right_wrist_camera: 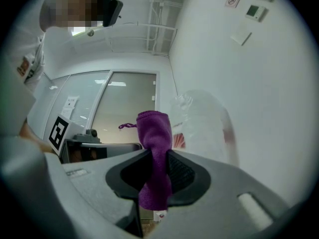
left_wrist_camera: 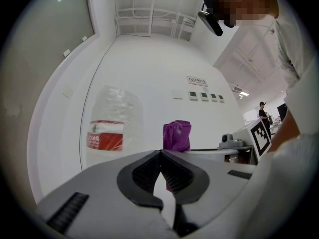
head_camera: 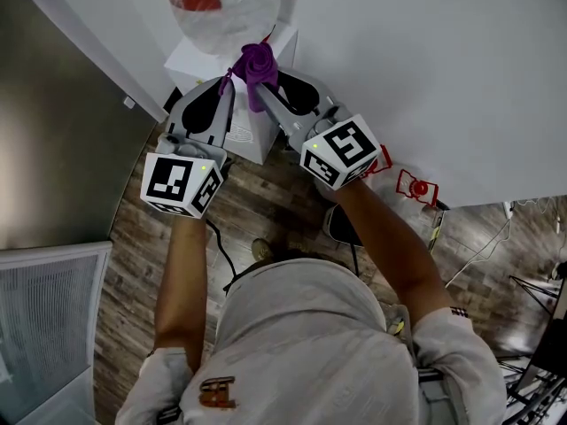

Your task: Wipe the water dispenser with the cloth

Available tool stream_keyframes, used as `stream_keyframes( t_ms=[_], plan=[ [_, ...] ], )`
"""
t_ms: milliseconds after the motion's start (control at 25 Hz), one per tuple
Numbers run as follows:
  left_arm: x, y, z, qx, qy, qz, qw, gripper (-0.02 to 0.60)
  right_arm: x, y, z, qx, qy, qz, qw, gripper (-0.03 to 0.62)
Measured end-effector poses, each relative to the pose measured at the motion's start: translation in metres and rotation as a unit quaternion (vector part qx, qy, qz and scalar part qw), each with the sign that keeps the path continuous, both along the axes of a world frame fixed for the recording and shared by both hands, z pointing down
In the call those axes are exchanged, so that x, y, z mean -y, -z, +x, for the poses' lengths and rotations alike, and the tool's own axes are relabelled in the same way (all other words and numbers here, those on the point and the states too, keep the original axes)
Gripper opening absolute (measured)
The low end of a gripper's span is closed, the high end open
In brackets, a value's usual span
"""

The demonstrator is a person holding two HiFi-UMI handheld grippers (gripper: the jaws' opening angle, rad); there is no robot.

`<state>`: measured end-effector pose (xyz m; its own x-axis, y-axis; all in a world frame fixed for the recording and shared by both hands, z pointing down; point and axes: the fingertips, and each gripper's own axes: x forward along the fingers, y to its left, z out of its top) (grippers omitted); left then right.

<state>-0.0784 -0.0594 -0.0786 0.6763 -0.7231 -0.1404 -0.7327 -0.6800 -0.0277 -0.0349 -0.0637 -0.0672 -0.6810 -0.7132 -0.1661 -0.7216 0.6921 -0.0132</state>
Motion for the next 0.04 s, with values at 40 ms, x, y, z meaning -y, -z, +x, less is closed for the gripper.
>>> stream_keyframes(
  t_ms=[40],
  plan=[
    [0.0,0.0001,0.0007,0.0,0.0,0.0,1.0,-0.002,-0.0001,0.0001,0.0004,0.0,0.001,0.0,1.0,0.089]
  ],
)
